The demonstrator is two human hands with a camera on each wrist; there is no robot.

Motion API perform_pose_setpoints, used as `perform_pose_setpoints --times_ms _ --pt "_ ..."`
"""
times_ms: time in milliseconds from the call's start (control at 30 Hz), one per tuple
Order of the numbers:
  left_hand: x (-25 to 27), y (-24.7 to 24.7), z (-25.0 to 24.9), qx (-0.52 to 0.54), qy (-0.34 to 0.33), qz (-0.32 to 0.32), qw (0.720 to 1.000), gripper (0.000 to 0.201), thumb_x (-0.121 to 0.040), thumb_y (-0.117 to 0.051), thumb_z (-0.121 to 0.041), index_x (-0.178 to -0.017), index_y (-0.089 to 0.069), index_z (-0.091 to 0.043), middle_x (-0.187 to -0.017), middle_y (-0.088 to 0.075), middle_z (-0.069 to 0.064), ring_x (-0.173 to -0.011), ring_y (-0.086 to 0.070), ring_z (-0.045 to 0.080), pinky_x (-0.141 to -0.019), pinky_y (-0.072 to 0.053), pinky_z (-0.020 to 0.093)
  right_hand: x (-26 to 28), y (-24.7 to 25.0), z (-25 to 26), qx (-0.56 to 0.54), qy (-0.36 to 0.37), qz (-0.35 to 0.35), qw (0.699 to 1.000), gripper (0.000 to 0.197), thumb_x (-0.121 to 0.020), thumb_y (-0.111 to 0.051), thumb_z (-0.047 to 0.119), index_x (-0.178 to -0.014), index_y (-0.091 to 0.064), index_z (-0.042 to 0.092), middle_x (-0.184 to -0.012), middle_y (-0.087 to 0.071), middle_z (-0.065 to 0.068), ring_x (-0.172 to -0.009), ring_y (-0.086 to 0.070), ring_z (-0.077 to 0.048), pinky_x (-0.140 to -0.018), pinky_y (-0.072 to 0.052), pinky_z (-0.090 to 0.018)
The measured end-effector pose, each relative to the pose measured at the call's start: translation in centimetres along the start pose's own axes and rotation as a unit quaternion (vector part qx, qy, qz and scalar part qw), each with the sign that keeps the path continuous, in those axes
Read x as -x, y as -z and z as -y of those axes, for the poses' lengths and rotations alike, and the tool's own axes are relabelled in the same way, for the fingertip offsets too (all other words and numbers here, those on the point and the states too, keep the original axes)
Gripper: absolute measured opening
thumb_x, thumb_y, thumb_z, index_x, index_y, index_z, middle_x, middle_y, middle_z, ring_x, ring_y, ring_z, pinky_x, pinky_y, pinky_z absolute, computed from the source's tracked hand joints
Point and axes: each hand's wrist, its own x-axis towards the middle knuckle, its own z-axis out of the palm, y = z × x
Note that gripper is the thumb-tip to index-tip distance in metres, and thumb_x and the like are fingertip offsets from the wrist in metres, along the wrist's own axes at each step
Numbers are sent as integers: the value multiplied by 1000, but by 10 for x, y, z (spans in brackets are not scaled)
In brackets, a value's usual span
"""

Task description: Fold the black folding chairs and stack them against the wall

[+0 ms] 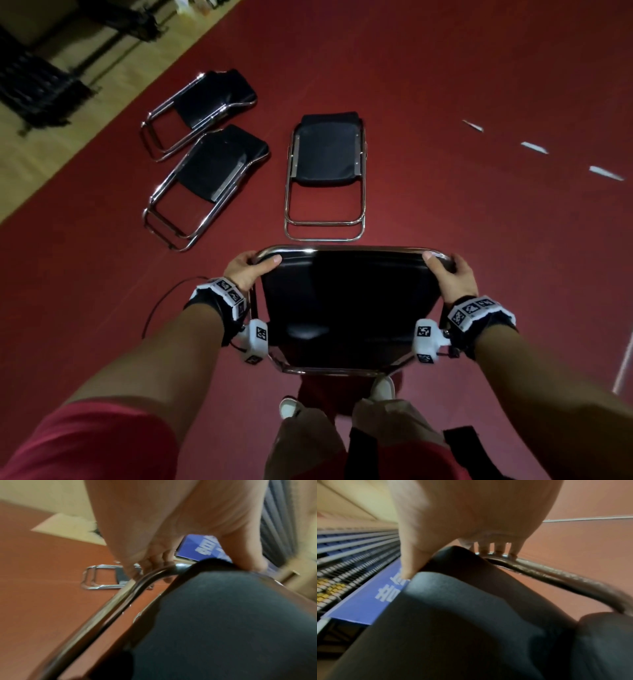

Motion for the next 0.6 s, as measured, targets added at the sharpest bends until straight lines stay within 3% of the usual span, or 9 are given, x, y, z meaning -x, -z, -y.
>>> perform_pose_setpoints --times_ms 67,133,233,300,367,433,533,600 --pt "2 -6 3 62 13 -22 998 50 -84 -75 -46 -120 -64 -13 -115 -65 1 -111 -58 21 -95 -38 29 -10 1 -2 -24 -12 -1 1000 112 -50 -65 87 -141 -48 24 -144 -50 -4 -130 -49 -27 -112 -37 -48" --pt "3 -9 7 114 19 -21 993 38 -93 -65 -45 -118 -62 -17 -115 -63 1 -113 -55 20 -95 -36 30 -15 0 -5 -46 -14 -9 999 100 -50 -66 88 -128 -58 26 -130 -60 -3 -119 -57 -25 -107 -43 -48" --pt "-4 -10 16 150 19 -23 988 46 -90 -64 -55 -120 -59 -19 -120 -64 1 -121 -56 23 -104 -40 37 -13 -9 -7 -74 6 -3 997 67 -63 -68 77 -106 -63 26 -108 -68 -1 -100 -64 -21 -98 -49 -46" --pt "-8 -9 26 165 24 -46 985 39 -93 -61 -52 -119 -57 -23 -114 -65 -2 -119 -57 23 -106 -41 39 -8 -18 -3 -86 16 -2 996 54 -70 -64 71 -98 -61 26 -102 -68 0 -97 -63 -22 -94 -49 -43" --pt "-13 -4 41 188 44 -72 978 36 -97 -57 -49 -120 -51 -21 -105 -61 -6 -109 -56 20 -105 -39 37 -3 -33 4 -89 19 4 996 50 -72 -62 67 -98 -59 24 -104 -67 -2 -99 -62 -23 -91 -47 -41" --pt "-15 5 54 222 66 -79 970 47 -96 -57 -52 -126 -47 -17 -109 -58 -1 -104 -54 20 -106 -38 39 3 -49 12 -77 20 4 997 47 -73 -60 66 -97 -60 25 -104 -68 -2 -100 -62 -23 -92 -46 -41" --pt "-22 31 78 256 70 -40 963 69 -85 -67 -60 -132 -48 -13 -123 -59 2 -117 -55 23 -108 -37 42 13 -78 25 -42 26 -7 999 52 -72 -58 67 -102 -62 25 -105 -68 -3 -101 -62 -25 -95 -46 -42" --pt "-29 55 97 237 56 -28 970 58 -84 -75 -46 -124 -51 -12 -114 -61 -2 -113 -58 18 -100 -39 31 26 -107 34 -12 34 -9 999 52 -78 -56 65 -108 -62 23 -106 -68 -3 -100 -61 -25 -90 -45 -39"
